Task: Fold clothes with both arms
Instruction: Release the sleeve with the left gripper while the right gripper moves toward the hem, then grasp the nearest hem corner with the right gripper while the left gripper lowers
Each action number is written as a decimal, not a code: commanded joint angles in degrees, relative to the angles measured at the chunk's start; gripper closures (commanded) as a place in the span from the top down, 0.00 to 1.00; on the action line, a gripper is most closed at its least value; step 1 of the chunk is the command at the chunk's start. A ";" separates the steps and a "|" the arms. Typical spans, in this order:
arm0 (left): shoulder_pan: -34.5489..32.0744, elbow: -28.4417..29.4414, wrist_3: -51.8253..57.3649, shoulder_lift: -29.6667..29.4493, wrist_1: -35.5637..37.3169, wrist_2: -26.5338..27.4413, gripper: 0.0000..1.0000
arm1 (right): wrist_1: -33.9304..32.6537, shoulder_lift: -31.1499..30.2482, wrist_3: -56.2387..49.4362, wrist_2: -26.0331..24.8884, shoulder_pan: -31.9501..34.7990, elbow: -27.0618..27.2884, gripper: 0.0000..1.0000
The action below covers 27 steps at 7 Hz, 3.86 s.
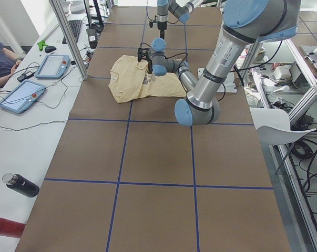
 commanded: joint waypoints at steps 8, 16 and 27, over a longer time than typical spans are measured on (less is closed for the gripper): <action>-0.18 -15.72 5.81 14.18 9.75 -1.37 1.00 | 0.64 -0.57 6.14 -7.09 -14.13 -0.74 1.00; -0.18 -15.72 5.64 14.97 9.75 -2.34 1.00 | -1.64 1.27 8.16 -6.56 -16.78 -1.36 0.66; 4.89 -15.81 -0.67 20.50 10.19 -2.25 1.00 | -1.64 1.18 8.42 -5.24 -14.67 1.89 0.00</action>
